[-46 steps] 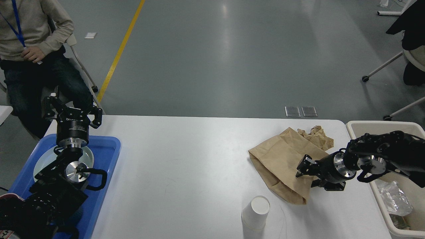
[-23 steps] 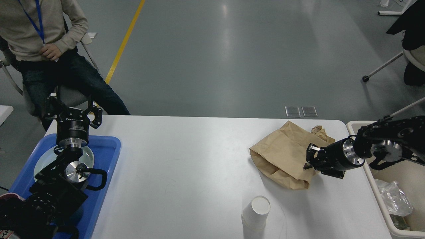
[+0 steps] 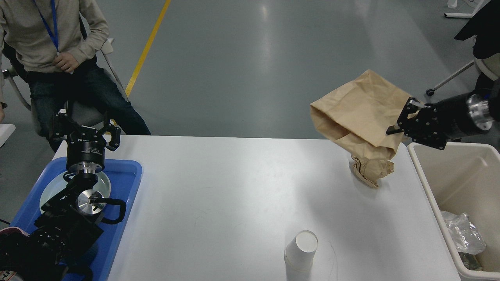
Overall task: Tidy desktop
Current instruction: 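Lift the brown paper bag over the white bin and drop it, then move the right gripper down onto the white paper cup and grasp it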
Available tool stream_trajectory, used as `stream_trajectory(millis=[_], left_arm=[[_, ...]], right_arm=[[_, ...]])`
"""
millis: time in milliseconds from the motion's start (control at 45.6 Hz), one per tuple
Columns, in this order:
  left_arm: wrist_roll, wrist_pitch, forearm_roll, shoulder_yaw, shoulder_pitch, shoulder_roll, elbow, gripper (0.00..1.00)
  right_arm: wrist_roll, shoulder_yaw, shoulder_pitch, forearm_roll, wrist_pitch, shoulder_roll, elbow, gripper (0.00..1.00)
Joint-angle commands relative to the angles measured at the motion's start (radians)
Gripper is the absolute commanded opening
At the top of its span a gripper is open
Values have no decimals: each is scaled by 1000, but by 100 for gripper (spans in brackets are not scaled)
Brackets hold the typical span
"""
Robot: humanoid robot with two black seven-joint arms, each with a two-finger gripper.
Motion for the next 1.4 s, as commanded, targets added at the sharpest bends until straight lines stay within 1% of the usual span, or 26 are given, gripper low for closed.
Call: stream_trajectory(millis=[0, 44, 110, 241, 351, 417, 460, 482, 504, 526, 570, 658, 745, 943, 987, 1052, 1118, 1206, 1294, 1381], left_arm=[[0, -1, 0, 0, 0, 0, 0, 96], [0, -1, 0, 0, 0, 0, 0, 96], [0, -1, 0, 0, 0, 0, 0, 96], [0, -1, 0, 0, 0, 0, 0, 96], [0, -1, 0, 0, 0, 0, 0, 96], [0, 1, 0, 0, 0, 0, 0, 96], [0, -1, 0, 0, 0, 0, 0, 96], [0, -1, 0, 0, 0, 0, 0, 96], [0, -1, 0, 0, 0, 0, 0, 96], [0, -1, 0, 0, 0, 0, 0, 96], [0, -1, 0, 0, 0, 0, 0, 96], [0, -3, 0, 0, 0, 0, 0, 96], [0, -3, 0, 0, 0, 0, 0, 96], [0, -3, 0, 0, 0, 0, 0, 96], [0, -4, 0, 0, 0, 0, 0, 96], [0, -3, 0, 0, 0, 0, 0, 96], [0, -3, 0, 0, 0, 0, 0, 96], [0, -3, 0, 0, 0, 1, 0, 96], [0, -3, 0, 0, 0, 1, 0, 96], [0, -3, 0, 0, 0, 0, 0, 96]], right_arm=[[0, -24, -14, -28, -22, -22, -89, 0], [0, -40, -52, -30, -45, -22, -144, 0], [0, -47, -151, -28, -106, -22, -222, 0], [0, -31, -375, -22, -276, -16, -365, 0], [3, -16, -541, -12, -410, -6, -422, 0], [4, 4, -627, -12, -456, -2, -440, 0], [4, 16, -679, -13, -468, 4, -463, 0], [4, 19, -704, -13, -471, 12, -480, 2], [4, 22, -725, -13, -472, 23, -500, 16], [4, 22, -756, -13, -473, 39, -533, 47], [6, 25, -811, -12, -478, 78, -598, 100], [7, 24, -868, -12, -472, 128, -614, 100], [7, 24, -900, -12, -470, 153, -615, 100], [4, 15, -874, -19, -458, 193, -595, 100], [1, 10, -815, -30, -433, 191, -568, 100], [1, -27, -686, -41, -364, 187, -497, 100], [1, -109, -542, -68, -294, 187, -428, 100], [1, -217, -329, -81, -232, 207, -319, 100], [1, -286, -140, -81, -186, 273, -197, 100], [1, -321, 21, -81, -99, 351, -98, 100]])
